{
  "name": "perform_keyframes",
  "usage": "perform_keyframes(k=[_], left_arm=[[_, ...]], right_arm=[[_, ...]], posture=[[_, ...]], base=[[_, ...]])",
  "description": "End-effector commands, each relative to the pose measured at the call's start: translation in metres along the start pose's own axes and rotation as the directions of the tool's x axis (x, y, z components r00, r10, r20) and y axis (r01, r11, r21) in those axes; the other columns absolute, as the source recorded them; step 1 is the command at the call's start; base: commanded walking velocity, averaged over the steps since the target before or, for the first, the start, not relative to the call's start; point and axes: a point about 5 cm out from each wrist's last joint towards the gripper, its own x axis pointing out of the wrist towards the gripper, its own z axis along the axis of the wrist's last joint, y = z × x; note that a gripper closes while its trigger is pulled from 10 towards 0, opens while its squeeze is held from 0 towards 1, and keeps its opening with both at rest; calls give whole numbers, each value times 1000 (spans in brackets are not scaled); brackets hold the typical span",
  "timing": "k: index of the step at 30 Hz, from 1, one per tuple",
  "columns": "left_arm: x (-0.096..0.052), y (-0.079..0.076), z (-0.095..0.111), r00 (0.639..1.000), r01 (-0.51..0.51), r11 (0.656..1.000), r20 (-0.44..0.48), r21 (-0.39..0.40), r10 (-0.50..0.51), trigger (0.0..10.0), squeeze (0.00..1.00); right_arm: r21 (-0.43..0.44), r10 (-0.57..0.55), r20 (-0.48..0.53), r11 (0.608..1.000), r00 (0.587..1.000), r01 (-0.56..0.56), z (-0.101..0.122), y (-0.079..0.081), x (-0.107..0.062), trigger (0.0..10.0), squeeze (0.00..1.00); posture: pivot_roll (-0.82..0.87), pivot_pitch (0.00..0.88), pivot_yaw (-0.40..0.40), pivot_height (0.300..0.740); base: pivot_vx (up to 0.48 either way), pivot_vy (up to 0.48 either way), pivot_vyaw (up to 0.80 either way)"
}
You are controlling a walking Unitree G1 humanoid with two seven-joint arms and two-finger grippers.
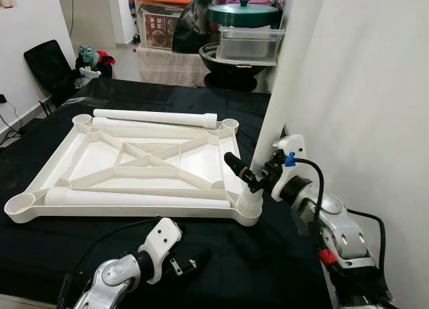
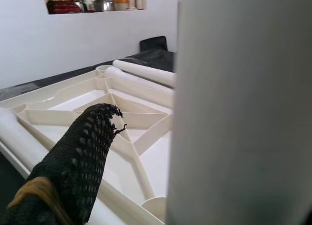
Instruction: Building children table
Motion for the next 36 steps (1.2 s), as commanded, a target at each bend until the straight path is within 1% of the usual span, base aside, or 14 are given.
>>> perform_keyframes(k=[1,6,9,22,23,24,25,26,36], left_arm=[[0,-4,-3,1000,11,1000,-6,4,-11,10000,0],[0,-4,-3,1000,10,1000,-5,2,-10,10000,0],[-1,-4,-4,1000,9,1000,-6,0,-9,10000,0],[-1,-5,-5,1000,7,1000,-9,-1,-7,10000,0],[-1,-5,-6,1000,6,1000,-9,-2,-6,10000,0],[-1,-5,-6,1000,6,1000,-9,-2,-6,10000,0],[-1,-5,-6,1000,5,1000,-9,-2,-5,10000,0],[-1,-5,-6,1000,5,1000,-9,-3,-5,10000,0],[0,-6,-7,1000,7,1000,-9,-4,-7,10000,0]], right_arm=[[-10,9,2,1000,1000,-9,1,-3,1,10000,0],[-3,25,1,1000,1000,-25,1,-4,2,10000,0],[6,54,6,999,999,-54,1,-3,2,10000,0],[10,58,4,998,998,-58,-4,-8,3,10000,0],[14,54,6,998,999,-54,-4,-9,3,3647,0],[16,53,7,998,999,-53,-5,-9,3,2275,0],[16,52,8,999,999,-52,-5,-10,3,2275,0],[18,51,11,999,999,-51,-5,-10,3,0,0],[24,40,29,999,999,-41,-4,-13,2,0,0]], posture=[[65,0,-107,740],[68,0,-109,740],[71,0,-111,740],[76,0,-117,740],[78,0,-119,740],[78,0,-119,740],[78,0,-119,740],[78,0,-120,740],[73,0,-117,740]], base=[[0,0,0],[0,0,0],[0,0,0],[0,0,0],[0,0,0],[0,0,0],[0,0,0],[0,0,0],[0,0,0]])
